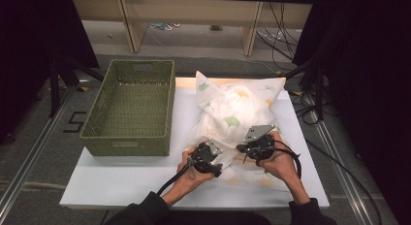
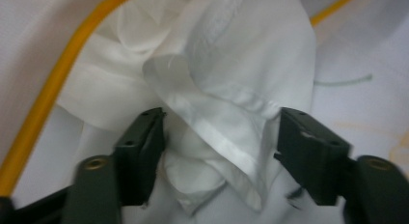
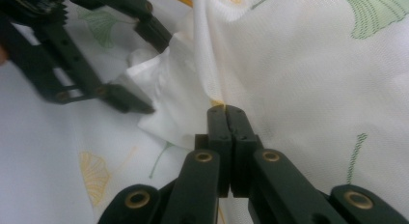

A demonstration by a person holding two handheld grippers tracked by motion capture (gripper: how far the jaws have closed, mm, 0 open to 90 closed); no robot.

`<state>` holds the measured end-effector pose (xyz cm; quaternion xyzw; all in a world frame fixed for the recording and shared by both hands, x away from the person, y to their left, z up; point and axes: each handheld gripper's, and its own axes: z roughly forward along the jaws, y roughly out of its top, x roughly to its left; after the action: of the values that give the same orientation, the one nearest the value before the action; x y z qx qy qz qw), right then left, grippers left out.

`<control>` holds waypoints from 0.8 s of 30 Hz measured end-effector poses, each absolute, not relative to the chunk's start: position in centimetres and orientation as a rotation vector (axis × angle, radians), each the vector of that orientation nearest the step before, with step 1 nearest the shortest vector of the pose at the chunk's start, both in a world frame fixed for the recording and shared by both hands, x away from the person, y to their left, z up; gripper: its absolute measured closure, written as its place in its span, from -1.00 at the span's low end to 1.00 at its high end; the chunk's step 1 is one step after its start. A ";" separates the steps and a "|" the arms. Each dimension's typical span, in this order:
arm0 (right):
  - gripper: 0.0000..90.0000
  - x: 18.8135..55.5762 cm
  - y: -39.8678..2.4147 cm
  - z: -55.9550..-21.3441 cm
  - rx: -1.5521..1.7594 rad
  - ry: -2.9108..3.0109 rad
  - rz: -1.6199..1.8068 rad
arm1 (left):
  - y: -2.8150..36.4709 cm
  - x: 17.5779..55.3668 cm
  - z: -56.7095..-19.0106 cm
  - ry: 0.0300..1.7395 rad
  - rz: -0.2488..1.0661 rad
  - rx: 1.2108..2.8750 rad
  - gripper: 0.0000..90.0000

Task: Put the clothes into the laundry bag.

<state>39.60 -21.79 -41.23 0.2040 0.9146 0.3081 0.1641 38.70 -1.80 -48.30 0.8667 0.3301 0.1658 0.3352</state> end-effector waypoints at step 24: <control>1.00 39.7 -20.9 -42.7 0.549 2.724 0.874 | -1.7 40.8 -48.2 0.948 0.485 2.128 0.06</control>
<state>39.70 -20.90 -42.73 0.1872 0.9290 0.2981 0.1141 40.79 -1.67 -48.16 0.8303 0.3697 0.1890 0.3718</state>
